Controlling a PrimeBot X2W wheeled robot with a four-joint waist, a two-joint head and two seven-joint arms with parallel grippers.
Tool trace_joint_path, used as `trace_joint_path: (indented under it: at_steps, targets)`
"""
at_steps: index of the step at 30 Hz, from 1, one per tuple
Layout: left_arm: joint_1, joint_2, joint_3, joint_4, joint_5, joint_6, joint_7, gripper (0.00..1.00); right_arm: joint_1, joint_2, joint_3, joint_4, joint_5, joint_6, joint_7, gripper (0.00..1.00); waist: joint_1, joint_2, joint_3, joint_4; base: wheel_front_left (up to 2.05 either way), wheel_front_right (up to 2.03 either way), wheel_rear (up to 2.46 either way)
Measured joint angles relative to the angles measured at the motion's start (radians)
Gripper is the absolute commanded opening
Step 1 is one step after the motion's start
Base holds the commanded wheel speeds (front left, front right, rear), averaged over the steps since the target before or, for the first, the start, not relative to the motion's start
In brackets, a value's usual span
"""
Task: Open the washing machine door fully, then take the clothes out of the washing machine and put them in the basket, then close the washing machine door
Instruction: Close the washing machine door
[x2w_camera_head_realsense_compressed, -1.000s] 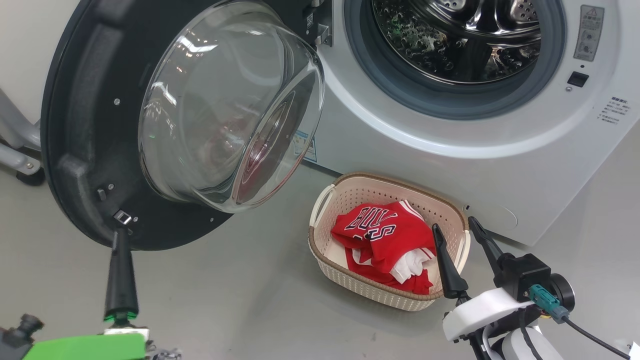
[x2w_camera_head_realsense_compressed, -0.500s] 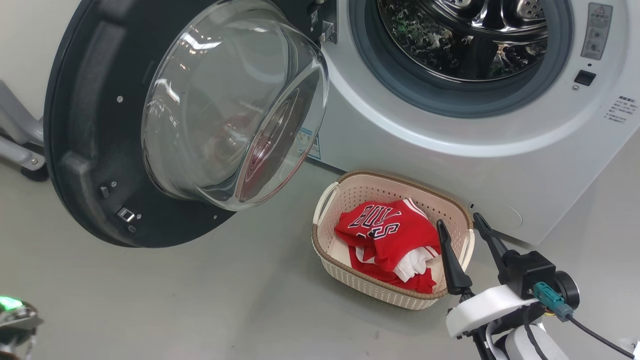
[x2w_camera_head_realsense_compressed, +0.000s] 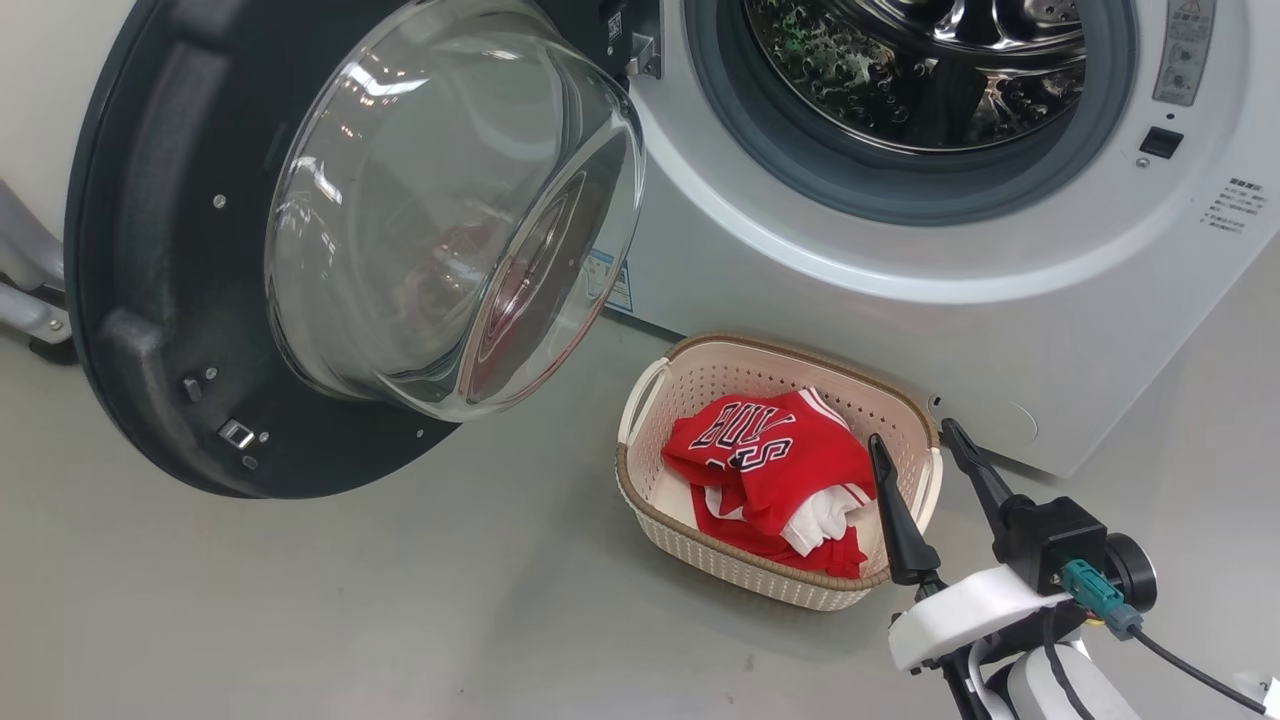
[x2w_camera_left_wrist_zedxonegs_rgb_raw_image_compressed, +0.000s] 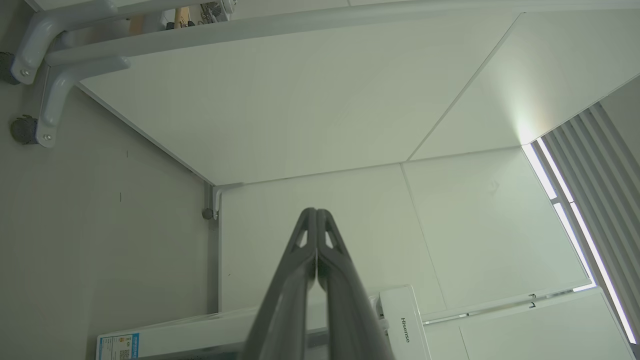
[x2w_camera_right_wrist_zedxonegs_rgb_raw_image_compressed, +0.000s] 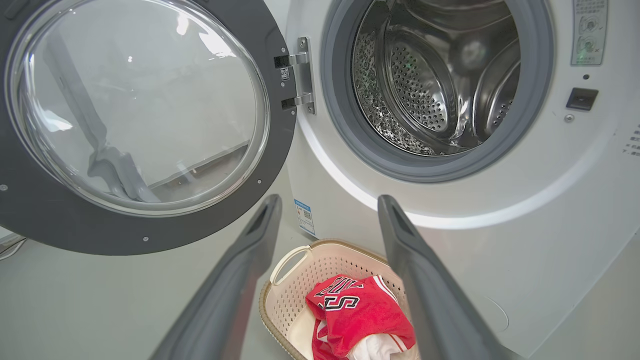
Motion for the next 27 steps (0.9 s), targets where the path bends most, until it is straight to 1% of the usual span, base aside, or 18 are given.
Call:
trace_joint_path:
  at_steps: [3, 7, 14, 23, 27]
  targets:
    - [-0.013, 0.042, -0.009, 0.063, -0.006, 0.006, 0.036, 0.00, -0.001, 0.000, 0.002, -0.001, -0.001, 0.000, 0.001, 1.00, 0.0000, 0.0000, 0.003, -0.009, 0.00, 0.00, 0.00]
    - [-0.023, 0.078, -0.032, 0.132, -0.008, 0.014, 0.080, 0.00, -0.007, 0.000, 0.008, -0.003, -0.001, 0.000, 0.007, 1.00, 0.0000, 0.0000, 0.008, -0.020, 0.00, 0.00, 0.00]
    - [-0.056, 0.131, -0.121, 0.195, -0.008, 0.014, 0.169, 0.00, -0.020, 0.000, 0.010, -0.005, -0.001, 0.001, 0.010, 1.00, 0.0000, 0.0000, 0.018, -0.043, 0.00, 0.00, 0.00]
    - [-0.091, 0.147, -0.213, 0.239, -0.008, 0.014, 0.271, 0.00, -0.026, -0.001, 0.008, -0.005, -0.001, 0.009, 0.012, 1.00, 0.0000, 0.0000, 0.025, -0.067, 0.00, 0.00, 0.00]
    - [-0.102, 0.149, -0.225, 0.259, -0.008, 0.014, 0.295, 0.00, -0.027, -0.001, 0.008, -0.007, -0.001, 0.009, 0.012, 1.00, 0.0000, 0.0000, 0.030, -0.074, 0.00, 0.00, 0.00]
